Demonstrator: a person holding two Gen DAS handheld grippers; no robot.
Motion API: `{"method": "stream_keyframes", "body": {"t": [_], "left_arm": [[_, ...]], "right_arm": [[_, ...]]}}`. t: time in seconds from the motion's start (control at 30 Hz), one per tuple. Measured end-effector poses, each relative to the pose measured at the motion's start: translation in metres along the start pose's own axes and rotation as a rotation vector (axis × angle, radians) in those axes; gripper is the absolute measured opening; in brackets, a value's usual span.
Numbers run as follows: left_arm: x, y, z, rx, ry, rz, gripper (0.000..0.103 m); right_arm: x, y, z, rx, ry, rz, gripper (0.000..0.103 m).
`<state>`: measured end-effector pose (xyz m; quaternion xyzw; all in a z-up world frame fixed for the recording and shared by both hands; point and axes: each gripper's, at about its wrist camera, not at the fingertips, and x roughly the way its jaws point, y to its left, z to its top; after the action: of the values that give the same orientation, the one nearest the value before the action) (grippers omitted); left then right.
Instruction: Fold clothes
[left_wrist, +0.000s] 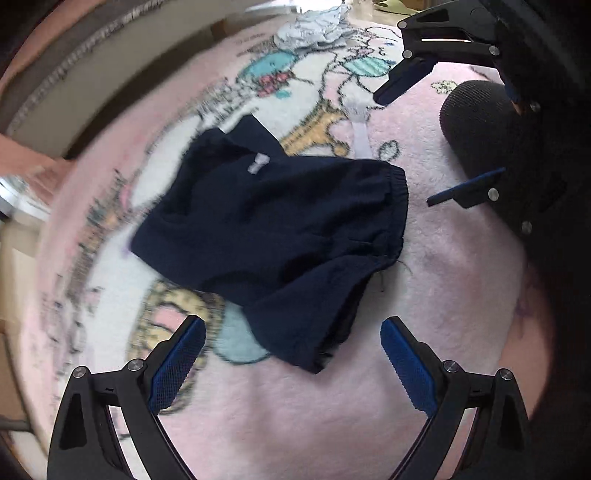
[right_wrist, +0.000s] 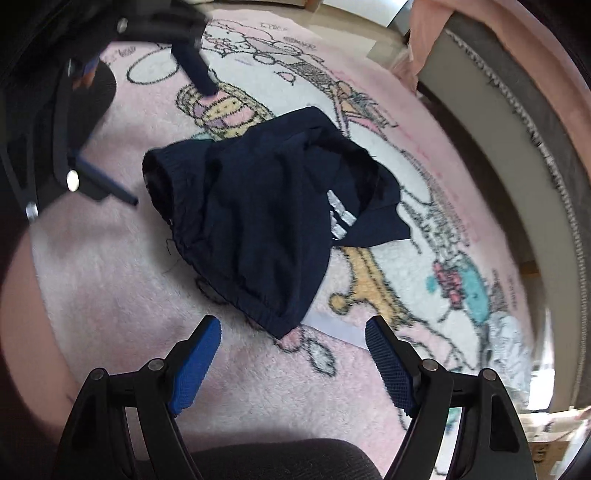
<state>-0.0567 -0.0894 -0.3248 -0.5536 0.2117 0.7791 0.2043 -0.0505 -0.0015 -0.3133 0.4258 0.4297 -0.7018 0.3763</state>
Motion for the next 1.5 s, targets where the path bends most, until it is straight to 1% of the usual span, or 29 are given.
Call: {"method": "stream_keyframes", "body": {"t": [0.07, 0.17, 0.2, 0.27, 0.37, 0.43, 0.53, 0.57, 0.63, 0.67, 0.7, 0.73, 0.77, 0.8, 0.83, 0.87, 0.93, 1.0, 1.1, 1.17, 1.27, 1.33, 1.43, 1.47, 1.5], "left_arm": [[0.005, -0.001, 0.0, -0.01, 0.019, -0.014, 0.097], [0.01, -0.001, 0.001, -0.029, 0.041, -0.049, 0.097], [0.012, -0.001, 0.001, -0.036, 0.048, -0.056, 0.097], [0.017, -0.001, 0.003, -0.048, 0.067, -0.047, 0.097], [0.021, 0.001, 0.004, -0.082, 0.086, -0.035, 0.094], [0.023, 0.004, 0.005, -0.116, 0.086, -0.043, 0.074], [0.021, 0.009, 0.004, -0.172, 0.076, -0.082, 0.063], [0.021, 0.008, 0.004, -0.176, 0.077, -0.084, 0.061], [0.022, 0.006, 0.003, -0.179, 0.081, -0.084, 0.047], [0.021, 0.004, 0.003, -0.179, 0.08, -0.086, 0.044], [0.021, 0.002, 0.003, -0.177, 0.078, -0.086, 0.033], [0.021, 0.0, 0.003, -0.179, 0.076, -0.079, 0.026], [0.021, -0.001, 0.003, -0.188, 0.084, -0.073, 0.023], [0.023, 0.0, 0.003, -0.211, 0.093, -0.067, 0.019], [0.024, 0.002, 0.003, -0.235, 0.096, -0.074, 0.017], [0.024, 0.004, 0.002, -0.265, 0.098, -0.098, 0.016], [0.023, 0.008, -0.001, -0.329, 0.09, -0.13, 0.014], [0.022, 0.01, -0.002, -0.37, 0.089, -0.169, 0.013], [0.014, 0.008, -0.002, -0.382, 0.076, -0.183, 0.012], [0.007, 0.007, -0.001, -0.378, 0.06, -0.179, 0.012], [-0.004, 0.011, 0.004, -0.366, 0.038, -0.166, 0.012], [-0.013, 0.012, 0.006, -0.362, 0.027, -0.161, 0.012], [-0.021, 0.04, 0.01, -0.359, 0.014, -0.143, 0.011], [-0.026, 0.055, 0.007, -0.363, 0.006, -0.142, 0.011], [-0.031, 0.062, 0.008, -0.355, -0.005, -0.152, 0.011]], "right_arm": [[0.006, -0.005, 0.004, 0.01, 0.009, 0.074, 0.08], [0.021, -0.011, 0.012, 0.02, 0.047, 0.145, 0.079], [0.025, -0.011, 0.014, 0.012, 0.063, 0.155, 0.079], [0.033, -0.008, 0.019, -0.012, 0.088, 0.157, 0.074], [0.038, -0.001, 0.022, -0.035, 0.105, 0.141, 0.065], [0.039, 0.003, 0.023, -0.04, 0.108, 0.134, 0.052], [0.035, 0.0, 0.021, -0.014, 0.097, 0.141, 0.047], [0.034, -0.001, 0.021, -0.006, 0.093, 0.148, 0.045], [0.033, -0.001, 0.021, 0.008, 0.085, 0.163, 0.042], [0.032, -0.002, 0.02, 0.01, 0.082, 0.167, 0.04], [0.032, -0.002, 0.02, 0.011, 0.08, 0.173, 0.034], [0.031, -0.002, 0.019, 0.011, 0.077, 0.182, 0.028], [0.03, -0.002, 0.019, 0.011, 0.074, 0.192, 0.025], [0.03, -0.003, 0.018, 0.012, 0.072, 0.199, 0.021], [0.029, -0.003, 0.018, 0.014, 0.07, 0.208, 0.013], [0.029, -0.003, 0.018, 0.017, 0.066, 0.215, 0.01], [0.028, -0.004, 0.018, 0.027, 0.056, 0.218, 0.009], [0.027, -0.007, 0.018, 0.041, 0.048, 0.241, 0.008], [0.025, -0.008, 0.017, 0.048, 0.038, 0.264, 0.006], [0.024, -0.008, 0.019, 0.049, 0.027, 0.27, 0.006], [0.022, -0.011, 0.024, 0.052, 0.001, 0.267, 0.006], [0.022, -0.017, 0.033, 0.045, -0.022, 0.256, 0.006], [0.009, -0.023, 0.043, 0.034, -0.054, 0.228, 0.006], [0.003, -0.025, 0.045, 0.03, -0.064, 0.216, 0.006], [-0.004, -0.028, 0.047, 0.027, -0.075, 0.205, 0.006]]}}
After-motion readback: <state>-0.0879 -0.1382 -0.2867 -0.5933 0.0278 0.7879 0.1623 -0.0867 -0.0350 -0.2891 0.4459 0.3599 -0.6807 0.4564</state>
